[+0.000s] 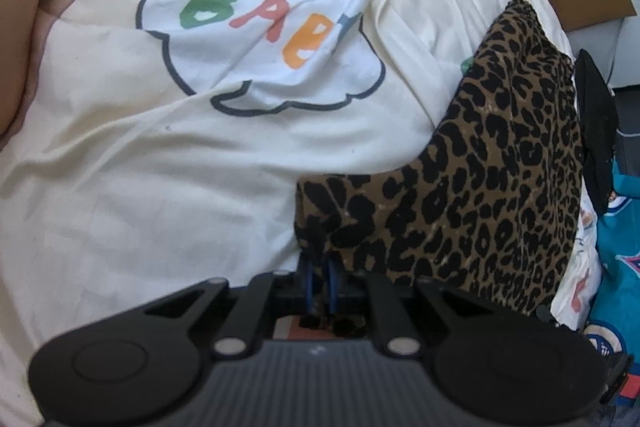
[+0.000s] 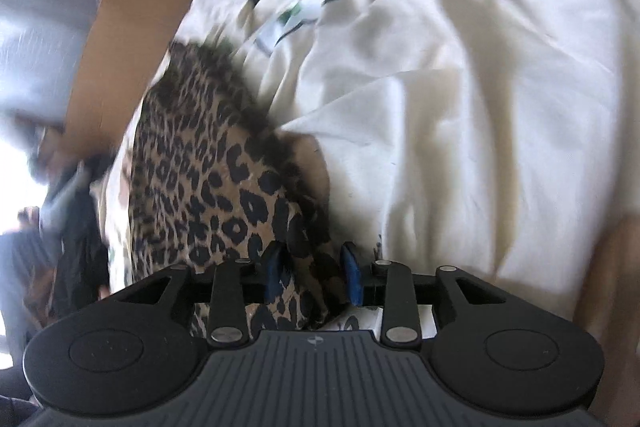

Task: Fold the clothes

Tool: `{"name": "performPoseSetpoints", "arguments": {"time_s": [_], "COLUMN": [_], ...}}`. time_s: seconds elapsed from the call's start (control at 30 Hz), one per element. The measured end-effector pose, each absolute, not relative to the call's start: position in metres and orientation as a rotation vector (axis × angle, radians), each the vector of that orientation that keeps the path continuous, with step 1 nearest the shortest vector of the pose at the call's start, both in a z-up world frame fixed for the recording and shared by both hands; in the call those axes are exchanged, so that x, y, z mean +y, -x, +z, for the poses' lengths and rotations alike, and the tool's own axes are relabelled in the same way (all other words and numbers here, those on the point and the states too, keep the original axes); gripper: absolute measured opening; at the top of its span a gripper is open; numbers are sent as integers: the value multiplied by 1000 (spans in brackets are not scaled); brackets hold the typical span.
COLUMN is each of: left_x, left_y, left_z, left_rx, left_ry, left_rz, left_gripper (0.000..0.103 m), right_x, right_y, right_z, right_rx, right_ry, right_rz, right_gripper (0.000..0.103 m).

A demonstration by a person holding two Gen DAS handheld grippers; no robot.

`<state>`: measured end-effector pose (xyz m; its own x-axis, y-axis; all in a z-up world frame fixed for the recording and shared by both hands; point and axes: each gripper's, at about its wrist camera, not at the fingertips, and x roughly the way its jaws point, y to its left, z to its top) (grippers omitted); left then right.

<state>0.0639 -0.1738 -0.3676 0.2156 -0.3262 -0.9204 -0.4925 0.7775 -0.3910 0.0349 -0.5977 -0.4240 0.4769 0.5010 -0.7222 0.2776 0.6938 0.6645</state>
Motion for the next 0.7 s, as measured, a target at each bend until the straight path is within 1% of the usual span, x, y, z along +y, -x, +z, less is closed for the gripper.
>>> {"name": "performPoseSetpoints", "arguments": {"time_s": [0.13,0.2,0.23,0.27,0.3,0.33,0.43,0.47,0.5,0.53,0.57,0.63,0.7], "left_x": [-172,-171,-170,-170,-170,-169,-166,-164,-163,-162,-161,-159,-162], "left_y": [-63,-63,-63,-63,-63,-63,-62,-62,-61,-60,-59,-59,-63], "left_z": [-375,-379,-380,-381,-381,-381,-384,-385,-385,-385,-386,-385,-384], "left_rx": [1385,1385,1384,1384,1385,1386,1384,1381,1379,1378,1376,1382,1401], "left_ry": [723,722,721,718,713,707,722,731,737,742,745,733,705], "left_rz": [113,102,96,90,84,77,64,62,60,56,51,40,33], "left_gripper": [10,10,10,10,10,10,10,12,12,12,12,11,9], "right_x": [-598,-597,-597,-596,-593,-590,-585,-585,-584,-583,-584,-585,-584], "right_y": [-56,-63,-67,-70,-71,-73,-76,-77,-78,-79,-80,-82,-83], "right_z": [-425,-425,-425,-424,-422,-420,-419,-420,-422,-424,-425,-427,-426], "right_rx": [1191,1225,1242,1258,1272,1286,1311,1320,1329,1339,1346,1357,1378], "right_ry": [-767,-741,-727,-710,-685,-656,-633,-639,-646,-654,-665,-690,-680], "right_rz": [261,290,303,316,329,342,338,325,310,293,286,279,280], "right_gripper": [39,37,35,17,10,6,5,6,9,15,16,15,13]}}
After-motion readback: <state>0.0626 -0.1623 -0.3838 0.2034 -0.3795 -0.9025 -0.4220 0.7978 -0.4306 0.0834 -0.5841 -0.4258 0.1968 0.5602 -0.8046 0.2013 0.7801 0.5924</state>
